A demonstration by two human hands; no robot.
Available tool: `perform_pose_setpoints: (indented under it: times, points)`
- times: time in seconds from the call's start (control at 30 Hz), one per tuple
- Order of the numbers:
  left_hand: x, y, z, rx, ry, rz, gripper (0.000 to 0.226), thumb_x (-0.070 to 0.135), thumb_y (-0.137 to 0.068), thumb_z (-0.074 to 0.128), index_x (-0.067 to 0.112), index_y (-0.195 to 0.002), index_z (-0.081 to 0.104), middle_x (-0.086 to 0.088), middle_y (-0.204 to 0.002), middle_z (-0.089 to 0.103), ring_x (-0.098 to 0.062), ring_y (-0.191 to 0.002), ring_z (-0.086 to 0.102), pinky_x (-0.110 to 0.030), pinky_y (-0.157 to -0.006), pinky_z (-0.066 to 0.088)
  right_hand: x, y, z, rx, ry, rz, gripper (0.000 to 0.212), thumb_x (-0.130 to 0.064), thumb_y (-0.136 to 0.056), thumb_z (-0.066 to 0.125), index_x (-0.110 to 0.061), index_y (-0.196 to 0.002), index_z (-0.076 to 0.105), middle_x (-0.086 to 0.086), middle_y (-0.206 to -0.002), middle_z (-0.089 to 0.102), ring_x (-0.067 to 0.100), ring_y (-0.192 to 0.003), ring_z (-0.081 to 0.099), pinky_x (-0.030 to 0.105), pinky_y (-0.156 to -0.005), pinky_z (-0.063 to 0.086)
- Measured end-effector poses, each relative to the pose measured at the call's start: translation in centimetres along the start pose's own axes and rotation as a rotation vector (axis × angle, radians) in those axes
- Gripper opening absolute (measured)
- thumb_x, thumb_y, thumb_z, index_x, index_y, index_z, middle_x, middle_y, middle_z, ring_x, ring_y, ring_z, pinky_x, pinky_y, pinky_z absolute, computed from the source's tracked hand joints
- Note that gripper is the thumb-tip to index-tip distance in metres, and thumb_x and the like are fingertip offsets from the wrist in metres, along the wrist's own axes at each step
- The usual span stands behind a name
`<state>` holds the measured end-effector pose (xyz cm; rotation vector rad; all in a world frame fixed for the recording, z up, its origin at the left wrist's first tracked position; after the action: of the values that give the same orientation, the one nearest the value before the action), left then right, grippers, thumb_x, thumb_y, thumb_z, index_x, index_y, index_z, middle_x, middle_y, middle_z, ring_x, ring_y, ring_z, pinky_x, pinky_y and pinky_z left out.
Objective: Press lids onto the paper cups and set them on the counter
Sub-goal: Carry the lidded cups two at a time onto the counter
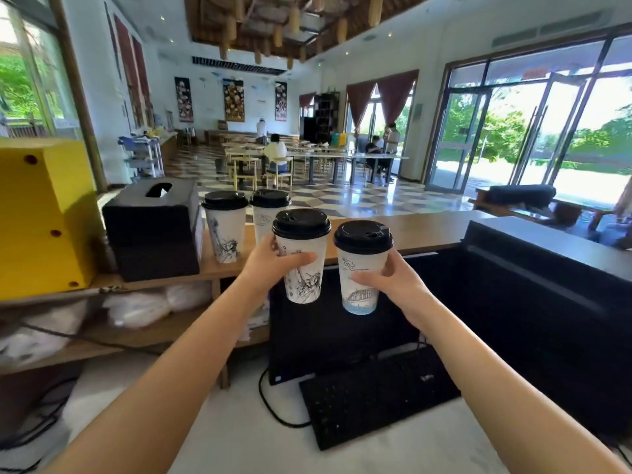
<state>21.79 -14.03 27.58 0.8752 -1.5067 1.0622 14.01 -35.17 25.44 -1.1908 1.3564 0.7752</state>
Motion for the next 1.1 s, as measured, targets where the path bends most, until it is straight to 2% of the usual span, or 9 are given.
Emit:
perform_pose_setpoints:
  times: [0.1, 0.23, 0.37, 0.43, 0.5, 0.63, 0.83, 1.0, 1.1]
  points:
    - [1.4, -3.4, 2.4, 0.030, 0.040, 0.000, 0.051, 0.015, -0.070, 0.078, 0.013, -0.114, 0.053, 0.001, -0.102, 0.065, -0.012, -0.089, 0.063, -0.024, -0.069, 0.048, -0.8, -4.1, -2.1, 0.023, -0.022, -0.024, 0.063, -0.014, -0.069, 0.081, -0.021, -0.124, 0.051, -0.001, -0.118, 0.065, 0.016, -0.106, 0.062, 0.033, -0.085, 0.052]
    - [1.7, -7.8, 4.7, 0.096, 0.033, 0.005, 0.050, 0.011, -0.068, 0.080, 0.013, -0.112, 0.054, 0.000, -0.102, 0.065, -0.018, -0.094, 0.063, -0.037, -0.086, 0.050, -1.7, -9.0, -3.8, 0.067, -0.060, -0.032, 0.063, -0.011, -0.073, 0.078, -0.015, -0.127, 0.047, 0.000, -0.117, 0.062, 0.017, -0.104, 0.061, 0.028, -0.078, 0.050]
    - [0.9, -11.8, 6.3, 0.130, 0.006, 0.013, 0.053, 0.008, -0.068, 0.079, 0.010, -0.113, 0.052, -0.002, -0.103, 0.063, -0.022, -0.098, 0.060, -0.038, -0.085, 0.048, -1.5, -13.5, -5.3, 0.068, -0.043, -0.036, 0.064, -0.012, -0.073, 0.078, -0.012, -0.129, 0.046, -0.005, -0.106, 0.060, 0.012, -0.094, 0.060, 0.024, -0.072, 0.049]
    - [0.2, -13.4, 6.7, 0.136, 0.017, -0.002, 0.050, 0.009, -0.070, 0.078, 0.012, -0.111, 0.051, 0.000, -0.100, 0.063, -0.022, -0.099, 0.059, -0.038, -0.084, 0.047, -1.0, -15.5, -5.8, 0.073, -0.046, -0.040, 0.064, -0.011, -0.073, 0.077, -0.012, -0.129, 0.046, -0.007, -0.104, 0.060, 0.013, -0.095, 0.059, 0.028, -0.077, 0.050]
    - [-0.6, -14.9, 7.0, 0.163, 0.029, -0.016, 0.052, 0.009, -0.070, 0.078, 0.012, -0.115, 0.050, -0.002, -0.106, 0.062, -0.022, -0.102, 0.058, -0.038, -0.084, 0.046, -0.2, -17.2, -5.9, 0.088, -0.066, -0.043, 0.064, -0.010, -0.073, 0.077, -0.012, -0.129, 0.046, -0.002, -0.109, 0.061, 0.018, -0.101, 0.060, 0.032, -0.082, 0.051]
    - [-2.5, -17.3, 7.2, 0.228, 0.035, -0.023, 0.053, 0.010, -0.070, 0.078, 0.013, -0.115, 0.049, -0.004, -0.113, 0.061, -0.023, -0.106, 0.056, -0.038, -0.087, 0.045, 1.8, -19.4, -5.1, 0.098, -0.090, -0.039, 0.065, -0.011, -0.074, 0.077, -0.011, -0.130, 0.044, 0.003, -0.117, 0.061, 0.019, -0.102, 0.060, 0.023, -0.069, 0.050]
    - [-3.6, -19.0, 6.5, 0.268, 0.001, -0.002, 0.064, 0.011, -0.067, 0.081, 0.012, -0.122, 0.048, -0.006, -0.118, 0.062, -0.024, -0.109, 0.058, -0.041, -0.089, 0.048, 3.7, -21.4, -4.0, 0.070, -0.045, -0.020, 0.067, -0.015, -0.073, 0.078, -0.014, -0.130, 0.044, -0.004, -0.110, 0.061, 0.015, -0.098, 0.060, 0.023, -0.069, 0.049]
    - [-4.2, -19.3, 6.0, 0.270, -0.022, -0.019, 0.063, 0.013, -0.067, 0.081, 0.014, -0.122, 0.049, -0.004, -0.123, 0.060, -0.021, -0.112, 0.056, -0.037, -0.091, 0.046, 4.7, -22.2, -3.5, 0.052, -0.020, -0.001, 0.063, -0.017, -0.074, 0.078, -0.017, -0.128, 0.046, -0.006, -0.108, 0.061, 0.016, -0.099, 0.060, 0.029, -0.077, 0.049]
    - [-4.5, -19.3, 6.0, 0.290, -0.023, -0.035, 0.066, 0.015, -0.067, 0.081, 0.015, -0.125, 0.049, -0.005, -0.124, 0.060, -0.024, -0.115, 0.055, -0.043, -0.097, 0.046, 5.2, -22.2, -3.5, 0.054, -0.073, 0.008, 0.061, -0.016, -0.074, 0.077, -0.016, -0.128, 0.047, -0.007, -0.105, 0.062, 0.013, -0.096, 0.061, 0.022, -0.069, 0.048]
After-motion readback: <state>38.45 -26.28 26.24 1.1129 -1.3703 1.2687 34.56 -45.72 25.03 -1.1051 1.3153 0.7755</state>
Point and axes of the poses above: each hand's wrist, its own y-axis away from the middle knuckle, its own z-axis out of the palm, x = y × z, the point moved 1 cm from there along -y, towards the middle knuckle
